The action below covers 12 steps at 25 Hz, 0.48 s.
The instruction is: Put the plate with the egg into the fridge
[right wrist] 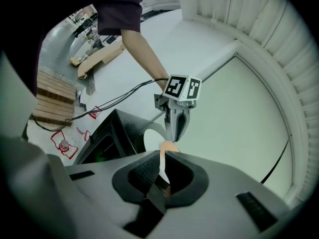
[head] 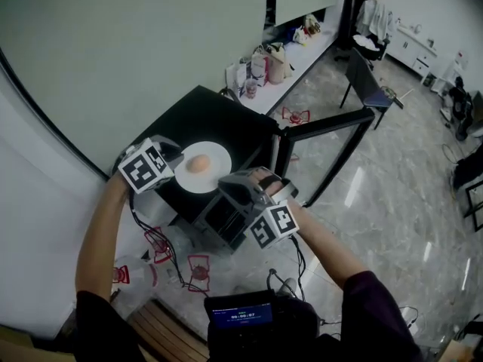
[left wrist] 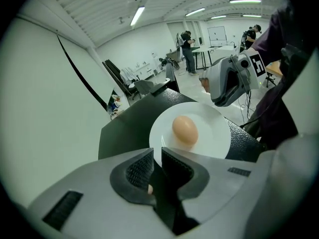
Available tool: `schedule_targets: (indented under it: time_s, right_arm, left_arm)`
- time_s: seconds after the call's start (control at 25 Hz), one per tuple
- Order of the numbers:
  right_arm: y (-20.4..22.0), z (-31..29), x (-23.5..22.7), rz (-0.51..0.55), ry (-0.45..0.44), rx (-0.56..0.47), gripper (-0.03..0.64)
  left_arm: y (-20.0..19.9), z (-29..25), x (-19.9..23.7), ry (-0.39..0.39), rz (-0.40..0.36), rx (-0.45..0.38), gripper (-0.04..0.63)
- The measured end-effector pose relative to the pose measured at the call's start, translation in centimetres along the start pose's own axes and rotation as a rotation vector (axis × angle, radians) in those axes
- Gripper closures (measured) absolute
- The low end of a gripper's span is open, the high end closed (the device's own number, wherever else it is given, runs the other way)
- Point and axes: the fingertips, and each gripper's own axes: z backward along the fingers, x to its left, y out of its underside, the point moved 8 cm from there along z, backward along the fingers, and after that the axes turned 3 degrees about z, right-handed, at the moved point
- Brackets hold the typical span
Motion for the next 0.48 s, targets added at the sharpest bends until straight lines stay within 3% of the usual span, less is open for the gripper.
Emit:
schedule_targets:
  time_s: [0.28, 0.48]
  right_arm:
    - [0.7, 0.1, -0.2, 0.075, -0.071, 0.044, 0.568]
    - [0.4, 1.0, 0.1, 0.118, -0.086, 0.061, 0.568]
  left_arm:
    - [0.5, -1.5, 2.2, 0.209, 0.145, 0.042, 0.543]
    - [0.4, -1.3, 2.1, 0.286, 0.170, 0.094, 0.543]
